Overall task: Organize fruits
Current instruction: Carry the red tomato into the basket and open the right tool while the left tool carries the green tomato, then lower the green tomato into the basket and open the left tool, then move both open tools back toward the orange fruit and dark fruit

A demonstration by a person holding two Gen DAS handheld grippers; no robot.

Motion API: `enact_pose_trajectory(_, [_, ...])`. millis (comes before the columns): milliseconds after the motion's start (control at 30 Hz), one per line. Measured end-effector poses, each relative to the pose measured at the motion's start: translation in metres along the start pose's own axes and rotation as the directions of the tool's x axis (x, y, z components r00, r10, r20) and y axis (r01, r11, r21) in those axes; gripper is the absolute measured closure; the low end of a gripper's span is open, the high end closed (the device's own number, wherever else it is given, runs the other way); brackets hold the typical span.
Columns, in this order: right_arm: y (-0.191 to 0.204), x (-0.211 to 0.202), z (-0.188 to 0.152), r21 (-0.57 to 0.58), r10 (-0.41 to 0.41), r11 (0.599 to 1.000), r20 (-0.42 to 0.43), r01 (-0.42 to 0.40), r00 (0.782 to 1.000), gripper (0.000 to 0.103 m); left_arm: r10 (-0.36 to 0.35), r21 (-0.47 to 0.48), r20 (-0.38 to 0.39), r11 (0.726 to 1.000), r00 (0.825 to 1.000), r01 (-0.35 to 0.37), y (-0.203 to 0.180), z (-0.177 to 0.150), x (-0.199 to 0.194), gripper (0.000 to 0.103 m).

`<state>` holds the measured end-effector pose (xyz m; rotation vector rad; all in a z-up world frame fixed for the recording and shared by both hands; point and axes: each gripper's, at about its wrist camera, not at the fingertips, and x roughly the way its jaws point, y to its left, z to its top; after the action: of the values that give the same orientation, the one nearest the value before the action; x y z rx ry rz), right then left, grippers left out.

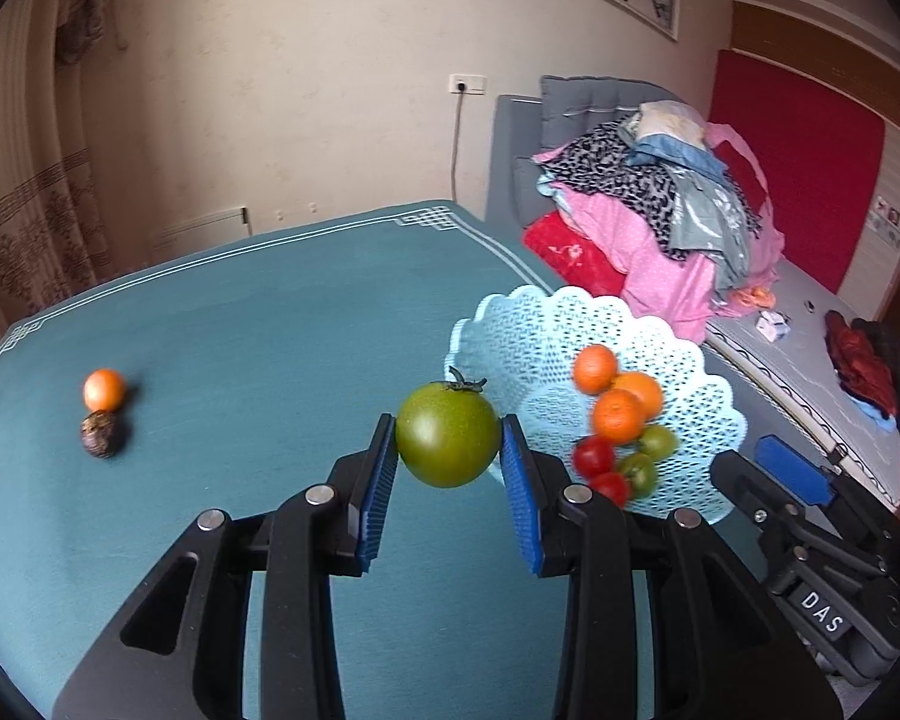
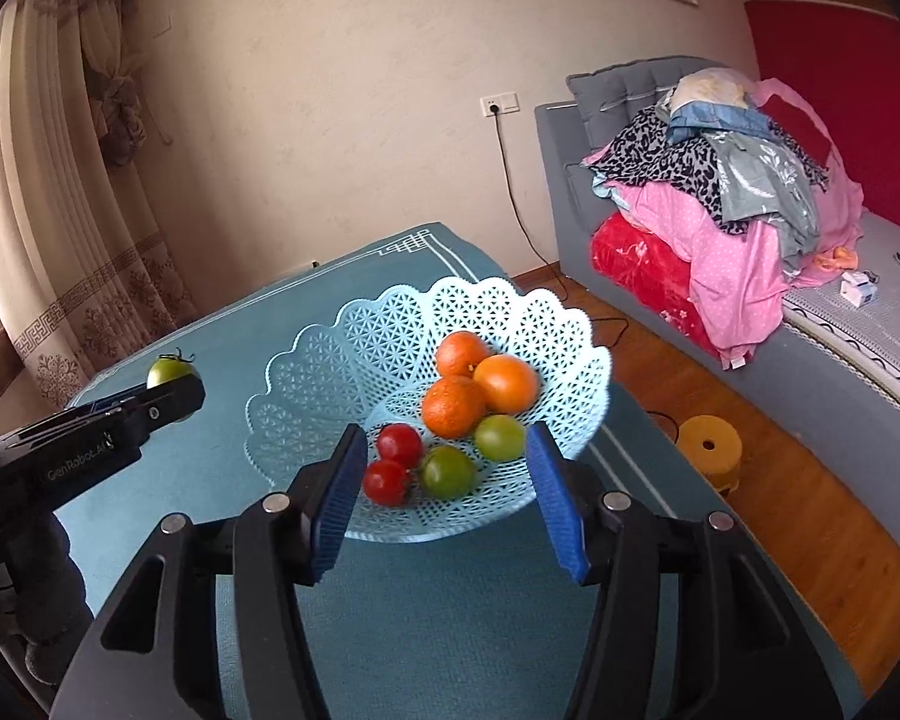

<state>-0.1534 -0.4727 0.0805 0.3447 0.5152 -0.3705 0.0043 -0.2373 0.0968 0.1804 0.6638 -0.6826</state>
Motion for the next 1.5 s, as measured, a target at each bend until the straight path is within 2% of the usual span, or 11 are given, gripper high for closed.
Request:
enact_pose_trajectory(333, [-0.015,0.003,0.001,0.029,-0.007,1.0,-0.001,0.007,1.0,0.048,-0.077,0.056,-0.024,0.995,0.997,0.079,-0.037,-0.002,0.017,0.066])
enact_pose_trajectory(367, [-0.016,0.003,0.001,0.032,-0.009,0.999,0.0,0.009,1.0,0.047,-0.074,0.057,-0.024,0.996,0.997,0.076,-0.038,-0.003,0.018,0.058])
enact_pose_trajectory(433, [-0.017,0.002,0.0,0.038,-0.01,0.999,0.005,0.01,1.0,0.038,-0.056,0.053,-0.012,0.997,0.998,0.057,-0.035,-0.003,0.019,0.042])
enact_pose_trajectory(467, [-0.017,0.001,0.0,0.04,-0.012,0.999,0.011,0.012,1.0,0.038,-0.05,0.049,-0.008,0.998,0.999,0.05,-0.032,-0.003,0.019,0.039])
enact_pose_trajectory(667, [-0.014,0.002,0.0,0.032,-0.007,0.999,0.006,0.007,1.0,0.037,-0.012,0.015,-0.008,1.0,1.0,0.012,-0.017,0.0,0.02,0.035])
enact_pose_trajectory(733, [-0.013,0.003,-0.001,0.03,-0.007,1.0,0.004,0.007,1.0,0.033,-0.002,0.005,-0.014,1.0,1.0,0.002,-0.012,0.0,0.021,0.032])
enact_pose_trajectory(800, [-0.012,0.003,-0.001,0.033,-0.004,0.999,0.003,0.004,1.0,0.03,0.007,-0.008,-0.02,1.0,1.0,-0.008,-0.008,0.0,0.022,0.022])
enact_pose_trajectory(900, [-0.008,0.003,-0.002,0.031,-0.002,1.0,0.001,0.002,1.0,0.03,0.041,-0.014,-0.025,0.999,0.999,-0.041,-0.002,-0.001,0.023,0.018])
enact_pose_trajectory(967, [-0.006,0.003,-0.002,0.031,0.001,1.0,0.001,-0.001,1.0,0.029,0.062,-0.015,-0.035,0.998,0.997,-0.063,0.002,-0.002,0.025,0.009])
enact_pose_trajectory(1500, [0.033,0.004,-0.002,-0.033,0.051,0.998,-0.003,-0.051,0.999,0.027,0.169,-0.084,-0.039,0.982,0.985,-0.171,0.058,-0.002,0.018,0.009])
